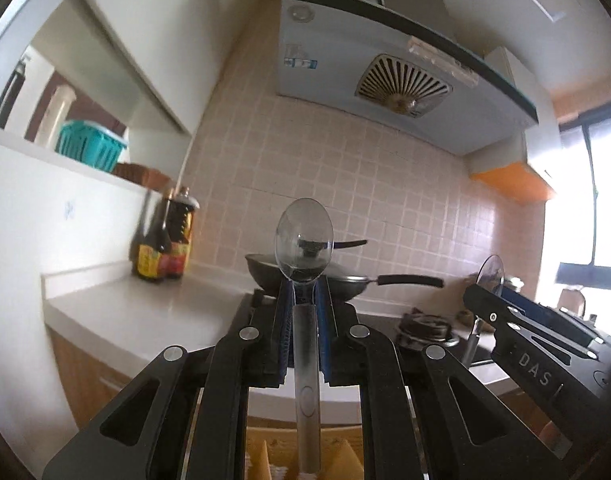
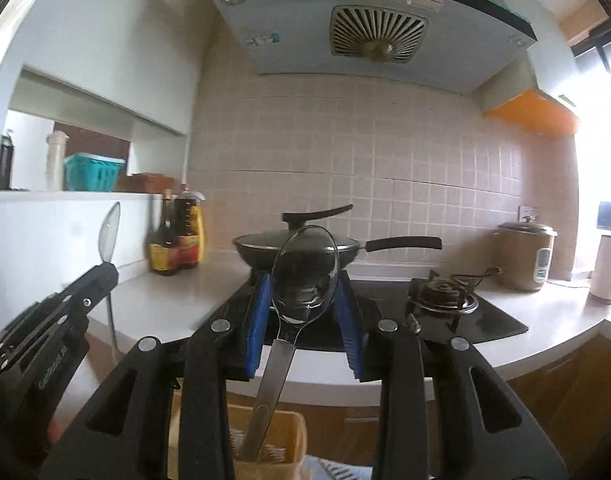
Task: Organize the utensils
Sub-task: 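Lift the spoons with both tools and release them into the caddy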
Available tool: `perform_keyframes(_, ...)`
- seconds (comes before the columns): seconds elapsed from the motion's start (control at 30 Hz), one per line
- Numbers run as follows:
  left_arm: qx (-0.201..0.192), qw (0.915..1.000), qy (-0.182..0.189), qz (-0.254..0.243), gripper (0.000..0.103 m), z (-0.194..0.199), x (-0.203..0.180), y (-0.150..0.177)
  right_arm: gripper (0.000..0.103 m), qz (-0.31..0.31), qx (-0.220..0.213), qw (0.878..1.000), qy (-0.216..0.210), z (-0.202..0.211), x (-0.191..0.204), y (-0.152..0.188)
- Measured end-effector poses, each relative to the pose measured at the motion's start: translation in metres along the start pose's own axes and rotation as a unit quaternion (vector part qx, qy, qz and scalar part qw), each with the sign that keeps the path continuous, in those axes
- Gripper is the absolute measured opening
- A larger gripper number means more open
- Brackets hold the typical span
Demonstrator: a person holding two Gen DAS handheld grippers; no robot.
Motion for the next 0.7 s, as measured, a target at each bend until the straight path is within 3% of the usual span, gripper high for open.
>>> perform_keyframes(0.07,-0.003,0.9999,-0.011,-0.006,0.01,-0.009,0.002,0.012,0.03,-0.004,0.006,1.0,0.001,-0.014,-0.005,0.012)
perform_keyframes(0.3,0.048,0.9979,-0.041,0.014,0.01,-0.051,0.019,0.058,0.03,-0.002,0.022,1.0,0.011,-0.042,-0.012,0.044)
perform_keyframes(0.7,0.072,0.9964,-0.043,-0.005,0.011,-0.059,0.02,0.078,0.031,-0.007,0.048,0.999,-0.022,-0.057,-0.007,0.077)
Point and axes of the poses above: each gripper's, at about its wrist camera, not at the fingertips, and z roughly against the way its jaws point, x to its left, y to its underside, the point moved 5 cm from there along -z, roughly the way its jaws point, and after that the axes turned 1 degree about x, right-handed, at the moved point
